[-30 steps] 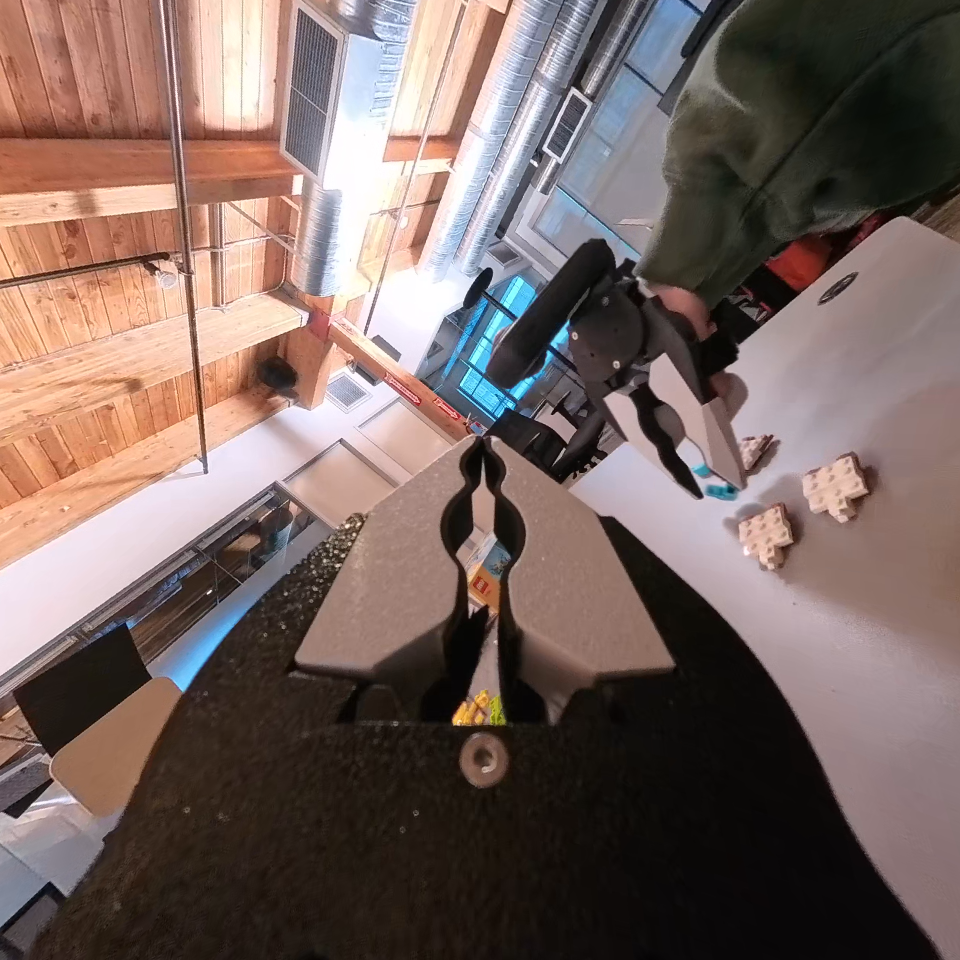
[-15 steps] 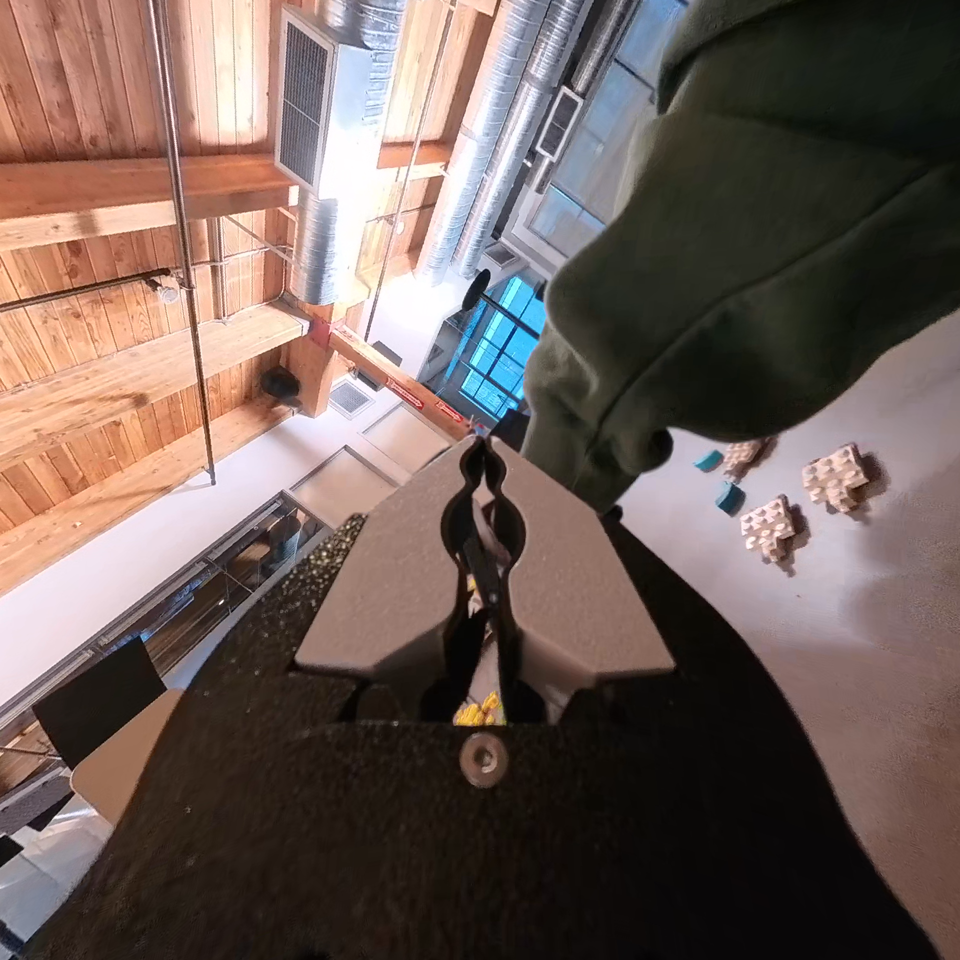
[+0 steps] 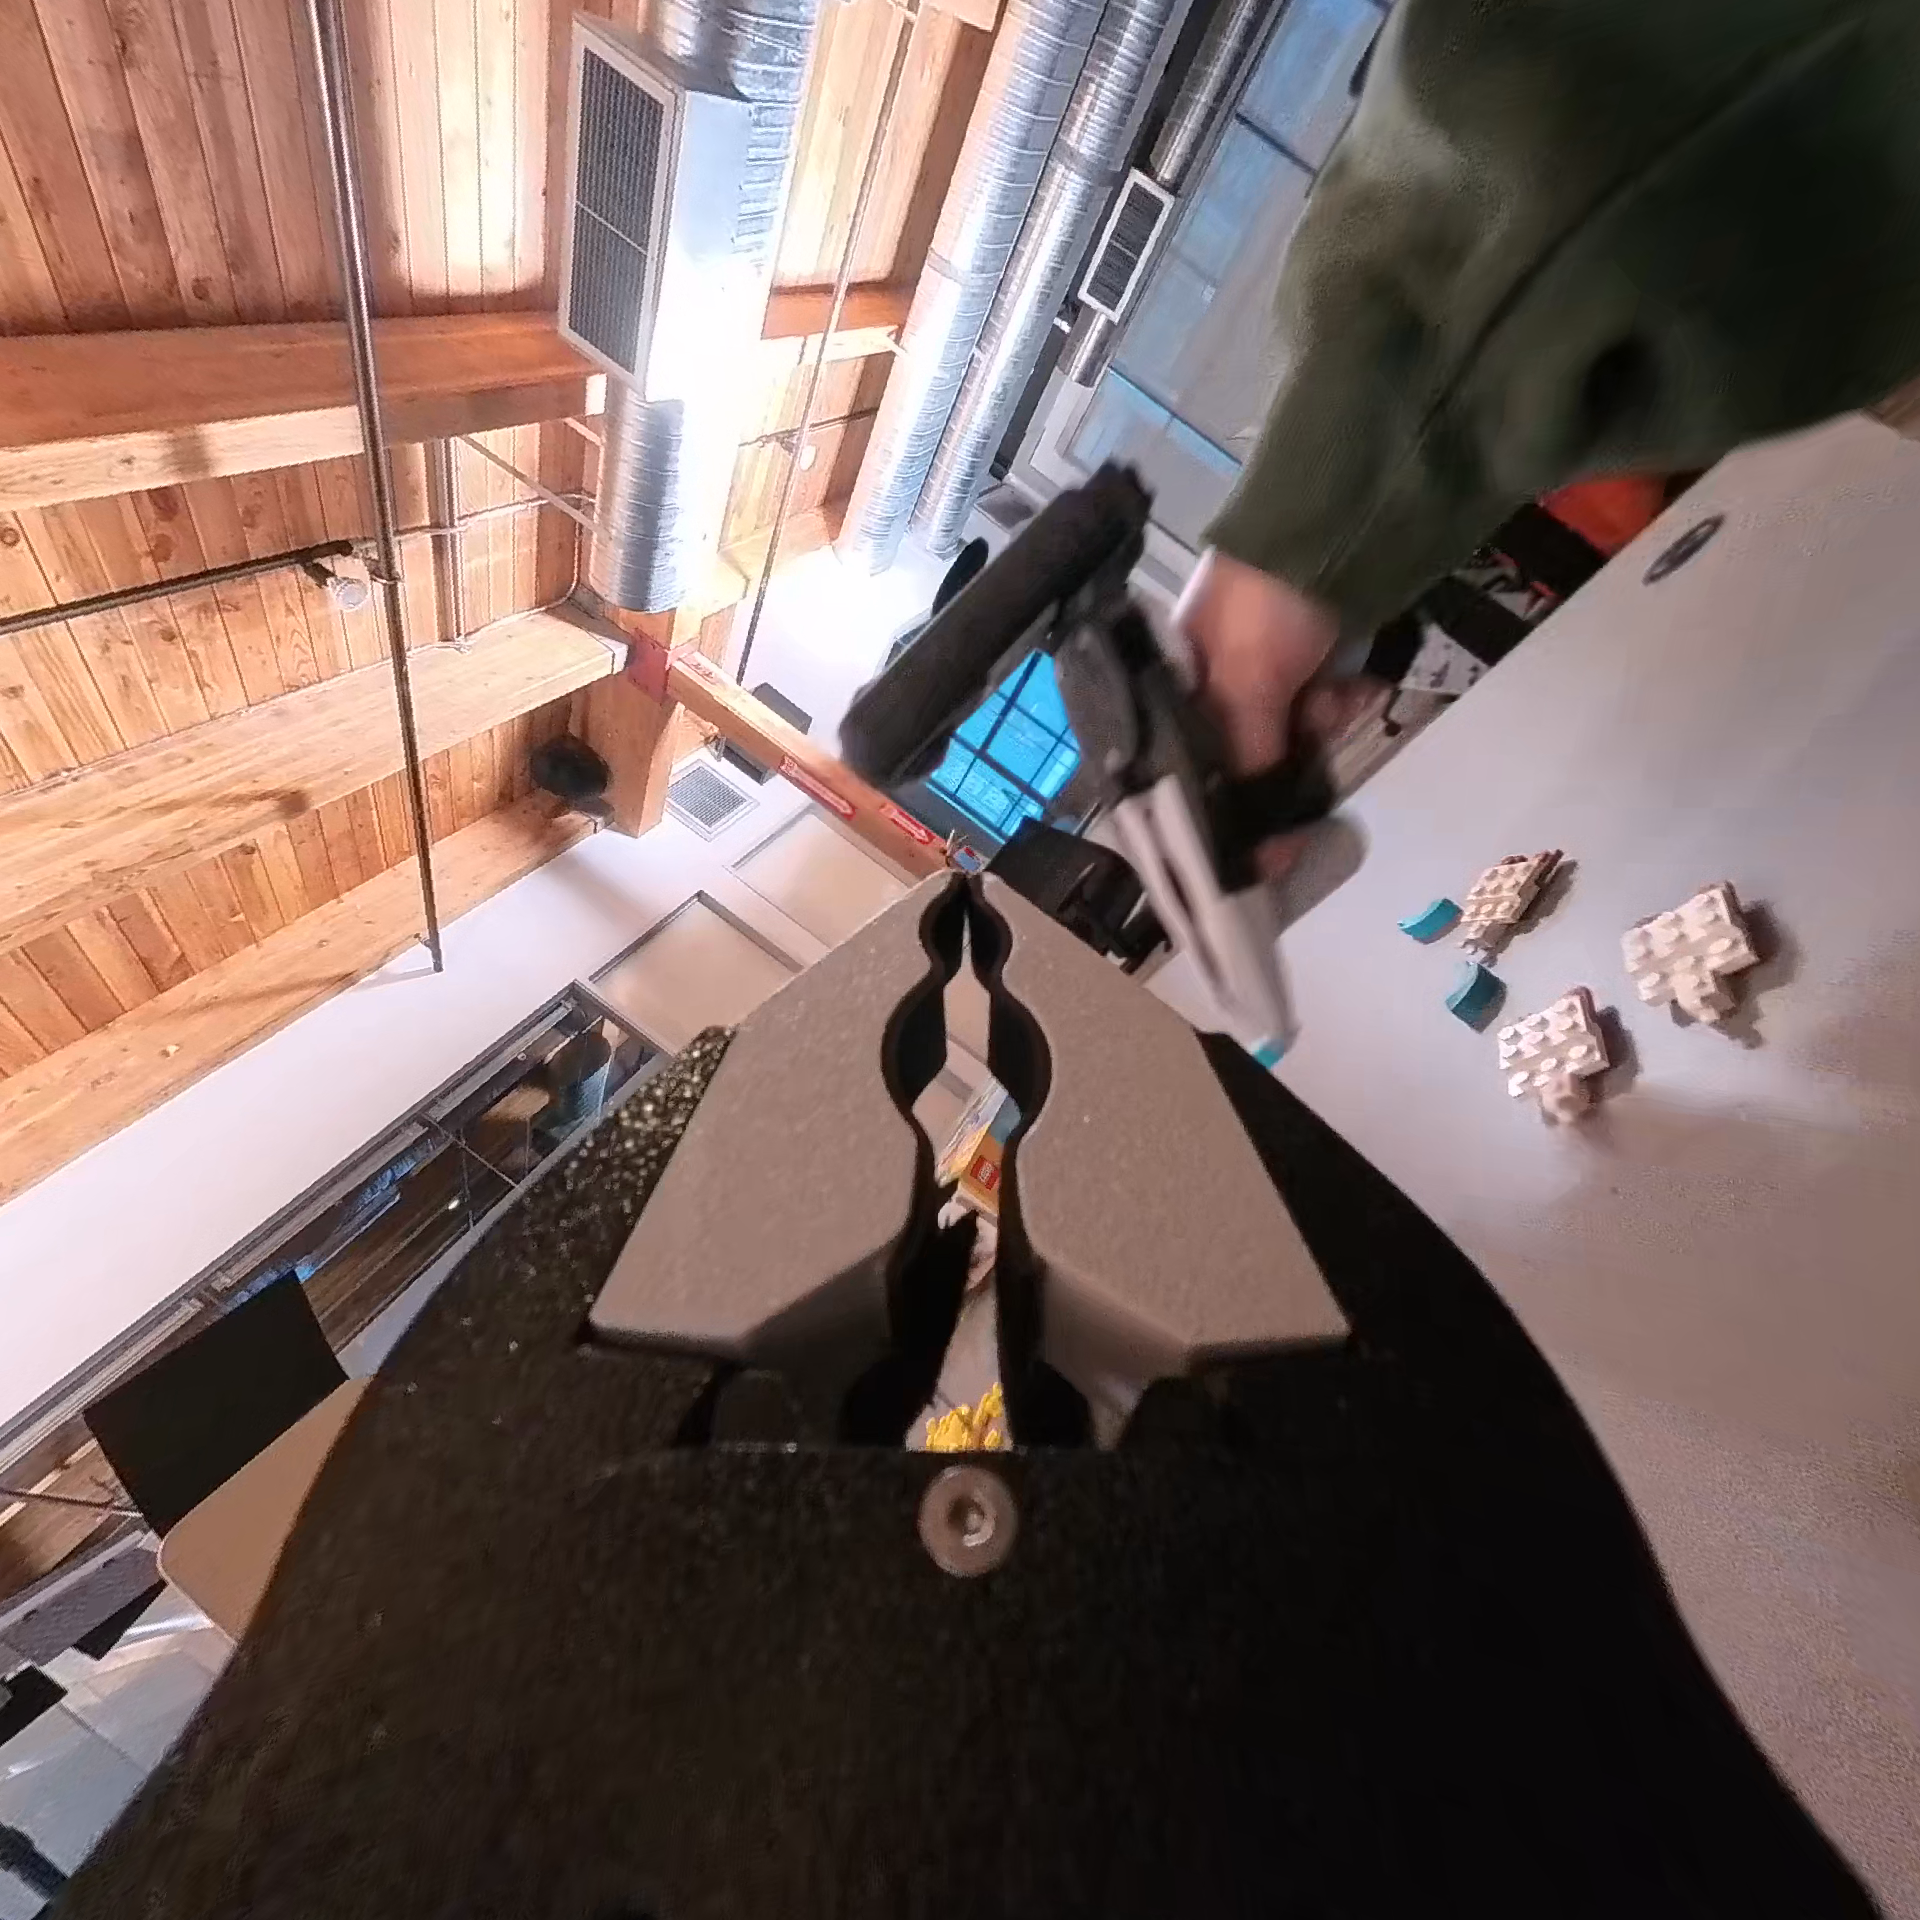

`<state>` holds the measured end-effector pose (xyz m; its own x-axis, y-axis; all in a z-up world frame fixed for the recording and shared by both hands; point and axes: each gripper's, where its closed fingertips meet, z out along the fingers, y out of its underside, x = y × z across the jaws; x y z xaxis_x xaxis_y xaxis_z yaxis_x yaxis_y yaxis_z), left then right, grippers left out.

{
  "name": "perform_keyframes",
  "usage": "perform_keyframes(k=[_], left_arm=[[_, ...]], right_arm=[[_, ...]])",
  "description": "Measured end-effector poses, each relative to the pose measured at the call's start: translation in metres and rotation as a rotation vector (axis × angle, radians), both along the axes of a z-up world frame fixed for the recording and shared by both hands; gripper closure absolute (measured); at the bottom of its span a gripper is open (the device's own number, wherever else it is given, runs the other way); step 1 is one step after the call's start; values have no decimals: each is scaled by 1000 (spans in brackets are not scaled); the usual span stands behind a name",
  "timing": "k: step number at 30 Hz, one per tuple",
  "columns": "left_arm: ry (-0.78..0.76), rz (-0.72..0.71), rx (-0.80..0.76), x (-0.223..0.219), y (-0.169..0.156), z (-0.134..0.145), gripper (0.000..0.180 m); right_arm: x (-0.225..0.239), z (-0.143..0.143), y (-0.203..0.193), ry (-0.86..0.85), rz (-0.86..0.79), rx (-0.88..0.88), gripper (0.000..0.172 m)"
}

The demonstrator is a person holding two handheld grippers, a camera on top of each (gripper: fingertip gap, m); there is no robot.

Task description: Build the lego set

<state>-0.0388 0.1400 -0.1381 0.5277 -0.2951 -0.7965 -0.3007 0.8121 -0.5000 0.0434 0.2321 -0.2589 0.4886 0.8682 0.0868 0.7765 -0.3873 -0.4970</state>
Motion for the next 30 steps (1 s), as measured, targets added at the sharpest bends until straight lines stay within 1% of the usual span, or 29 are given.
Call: perform_keyframes(k=[3,5,7,10,13,17,21,23,24,27,28,30], left_arm=[[15,-11,-3,4,-2,-3,180],[28,-15,0,6,-3,-5,180],[39,-11,-6,7,-2,-8,180],[36,-18,-26,7,-1,-9,180],[36,-19,-16,8,-4,-7,180],[59,-31,-14,12,-7,-10,180],[80,-43,-30,16,-8,-15,180],[93,-43,-49,18,-7,-18,180],[101,-47,-64,20,-7,-19,180],[123,-79,-113,24,-10,-24,180],[127,-91,-126,26,-11,-25,180],[149,-120,-162,29,-14,-29,180]], right_arm=[[36,-12,-45,-13,-44,-95,166],[50,-22,-64,-30,-51,-101,166],[58,-29,-71,-34,-56,-62,153],[67,-29,-75,21,-68,-34,134],[73,-24,-86,132,-55,-52,136],[84,-30,-90,153,-54,-13,138],[75,-27,-88,229,-39,38,142],[56,-22,-101,324,45,11,141],[48,-22,-107,344,88,0,139],[36,-30,-110,290,182,62,124],[32,-31,-109,283,210,84,121],[28,-34,-107,284,246,77,120]])
